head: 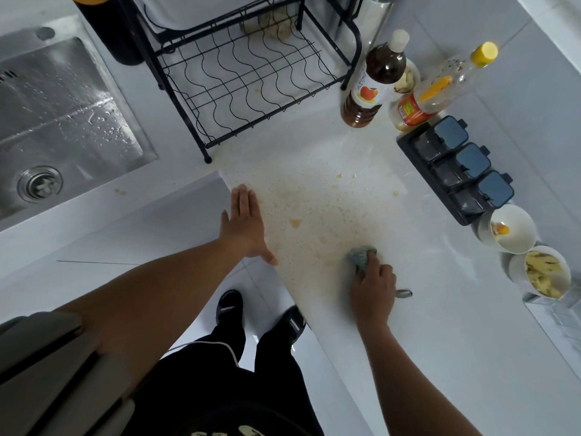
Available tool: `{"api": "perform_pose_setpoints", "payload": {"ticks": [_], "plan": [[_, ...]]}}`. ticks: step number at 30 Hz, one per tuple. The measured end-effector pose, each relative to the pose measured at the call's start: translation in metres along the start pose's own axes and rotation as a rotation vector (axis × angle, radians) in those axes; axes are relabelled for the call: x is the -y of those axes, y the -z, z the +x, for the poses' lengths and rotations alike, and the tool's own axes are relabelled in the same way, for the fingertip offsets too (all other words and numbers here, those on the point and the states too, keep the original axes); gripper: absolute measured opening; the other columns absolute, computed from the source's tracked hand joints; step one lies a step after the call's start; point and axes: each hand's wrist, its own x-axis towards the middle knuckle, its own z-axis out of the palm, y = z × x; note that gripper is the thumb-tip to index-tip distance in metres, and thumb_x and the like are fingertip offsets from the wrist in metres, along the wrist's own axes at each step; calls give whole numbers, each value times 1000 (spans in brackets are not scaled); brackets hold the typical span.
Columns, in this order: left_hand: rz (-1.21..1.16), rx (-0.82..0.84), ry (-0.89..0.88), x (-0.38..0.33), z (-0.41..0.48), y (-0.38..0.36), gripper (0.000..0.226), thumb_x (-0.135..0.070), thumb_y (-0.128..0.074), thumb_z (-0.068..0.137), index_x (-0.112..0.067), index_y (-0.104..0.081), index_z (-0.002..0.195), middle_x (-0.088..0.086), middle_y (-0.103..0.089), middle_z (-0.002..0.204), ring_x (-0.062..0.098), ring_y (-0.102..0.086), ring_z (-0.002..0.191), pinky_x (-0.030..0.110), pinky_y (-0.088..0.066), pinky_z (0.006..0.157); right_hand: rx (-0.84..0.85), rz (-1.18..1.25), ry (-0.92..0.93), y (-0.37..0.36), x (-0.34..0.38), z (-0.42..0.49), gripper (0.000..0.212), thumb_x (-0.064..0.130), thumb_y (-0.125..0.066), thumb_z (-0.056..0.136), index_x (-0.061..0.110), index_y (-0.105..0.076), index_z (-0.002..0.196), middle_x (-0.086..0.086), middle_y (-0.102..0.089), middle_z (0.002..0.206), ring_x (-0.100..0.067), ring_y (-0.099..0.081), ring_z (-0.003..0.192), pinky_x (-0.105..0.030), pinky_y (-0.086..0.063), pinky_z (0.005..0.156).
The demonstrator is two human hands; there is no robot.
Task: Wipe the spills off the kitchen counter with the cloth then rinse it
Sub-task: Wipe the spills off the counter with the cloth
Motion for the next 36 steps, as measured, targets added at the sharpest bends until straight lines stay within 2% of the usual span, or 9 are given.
{"api": "perform_pose_setpoints", "payload": {"ticks": [5,10,15,19,20,25,29,33,36], "plan": [[2,-10,-12,0,0,-2,178,-78,-83,40,0,37,144,18,46,151,37,39,141,60,-6,121,115,-88,477,-2,7,-19,49,15,-67,86,10,-56,133,-13,-56,98,-32,-53,84,-43,-52,68],[3,-57,-37,6,0,-6,178,-85,-78,37,-1,34,147,17,42,155,35,36,144,59,-6,120,-24,18,-46,-5,15,-25,48,7,-65,86,7,-58,133,-21,-56,96,-38,-54,84,-45,-49,65],[133,-124,-100,17,2,2,170,-92,-70,38,-4,16,155,20,20,163,39,14,152,60,-9,119,158,-88,470,-6,23,-37,52,16,-69,82,15,-57,133,-11,-56,99,-33,-54,87,-44,-53,70],[150,-233,-224,40,13,31,134,-83,-76,48,-13,-22,148,16,-22,156,36,-29,140,50,-37,109,62,22,-133,-4,34,-33,46,14,-57,93,15,-53,138,-16,-56,107,-36,-52,96,-44,-50,70],[148,-246,-254,46,18,39,128,-77,-80,51,-12,-25,147,15,-23,155,35,-29,140,48,-39,107,57,10,-133,-6,43,-37,46,12,-56,92,14,-54,137,-17,-56,106,-37,-52,95,-44,-50,70],[220,-205,-277,57,43,73,138,-62,-85,63,-11,3,158,14,9,165,34,5,152,51,-19,121,193,-81,456,-12,49,-54,48,21,-62,84,20,-57,132,-7,-56,98,-32,-55,85,-39,-51,67],[321,-67,-233,56,51,84,144,-69,-81,64,-10,12,158,14,18,164,36,12,152,55,-16,121,71,48,-164,-10,51,-58,48,9,-59,89,15,-56,136,-16,-56,100,-37,-53,91,-41,-46,68],[337,-103,-245,49,51,89,143,-73,-80,60,-7,2,158,20,0,163,42,-6,149,54,-26,117,159,-43,274,-16,70,-85,54,9,-67,78,16,-59,132,-11,-57,97,-33,-54,82,-43,-52,67],[294,-95,-228,47,53,94,137,-66,-82,65,-9,0,157,17,-2,162,43,-8,147,55,-34,111,211,-36,380,-15,67,-94,49,17,-74,78,22,-62,126,-5,-57,95,-28,-55,81,-37,-52,65]]}}
